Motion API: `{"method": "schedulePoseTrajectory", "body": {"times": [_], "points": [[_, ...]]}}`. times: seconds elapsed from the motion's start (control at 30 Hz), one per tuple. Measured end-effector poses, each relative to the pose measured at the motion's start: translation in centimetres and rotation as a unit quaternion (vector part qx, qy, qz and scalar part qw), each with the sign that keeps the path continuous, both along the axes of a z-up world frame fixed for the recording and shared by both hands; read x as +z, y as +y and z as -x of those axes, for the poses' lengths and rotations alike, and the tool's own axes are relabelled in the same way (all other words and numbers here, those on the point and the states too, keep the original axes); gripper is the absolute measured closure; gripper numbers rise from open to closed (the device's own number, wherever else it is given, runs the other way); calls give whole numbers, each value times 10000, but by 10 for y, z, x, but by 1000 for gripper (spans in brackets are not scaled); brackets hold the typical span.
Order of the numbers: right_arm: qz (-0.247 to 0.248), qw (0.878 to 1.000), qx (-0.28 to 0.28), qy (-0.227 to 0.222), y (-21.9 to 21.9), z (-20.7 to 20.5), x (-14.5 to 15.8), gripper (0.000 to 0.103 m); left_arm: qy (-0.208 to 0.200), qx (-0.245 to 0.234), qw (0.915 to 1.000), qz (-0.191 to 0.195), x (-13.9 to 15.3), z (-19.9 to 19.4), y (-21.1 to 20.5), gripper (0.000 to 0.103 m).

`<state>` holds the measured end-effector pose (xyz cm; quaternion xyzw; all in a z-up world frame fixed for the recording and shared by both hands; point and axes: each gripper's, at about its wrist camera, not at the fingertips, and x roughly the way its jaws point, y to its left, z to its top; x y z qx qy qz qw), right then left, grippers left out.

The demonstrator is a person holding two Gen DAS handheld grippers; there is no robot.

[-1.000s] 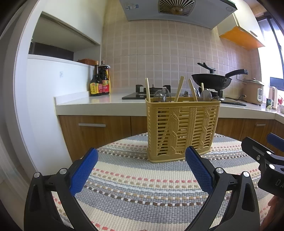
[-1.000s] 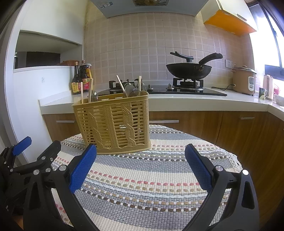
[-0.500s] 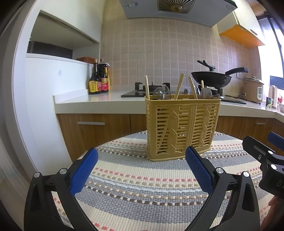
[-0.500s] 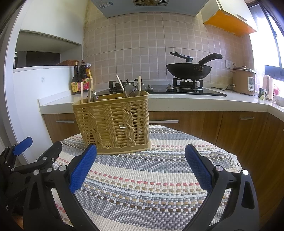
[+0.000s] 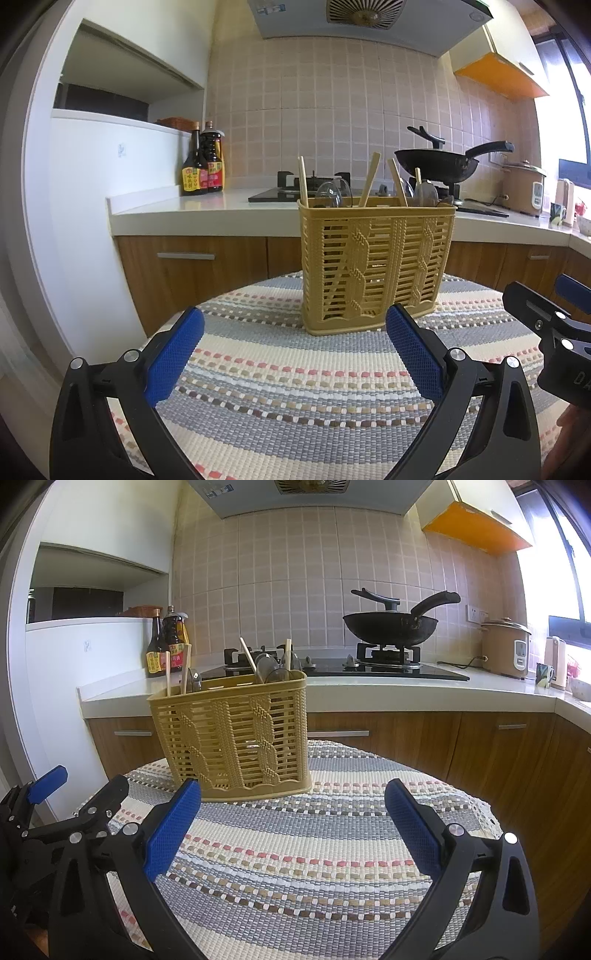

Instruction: Organize utensils

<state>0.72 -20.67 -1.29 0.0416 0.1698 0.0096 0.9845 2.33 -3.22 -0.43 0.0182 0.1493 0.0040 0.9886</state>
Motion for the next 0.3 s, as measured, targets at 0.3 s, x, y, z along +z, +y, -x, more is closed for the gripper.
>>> {"method": "schedulePoseTrajectory", "body": {"times": [0.3], "points": [[19,10000,7,-7,2,1,0,8,30,96,9999,-7,0,-1,2,7]]}}
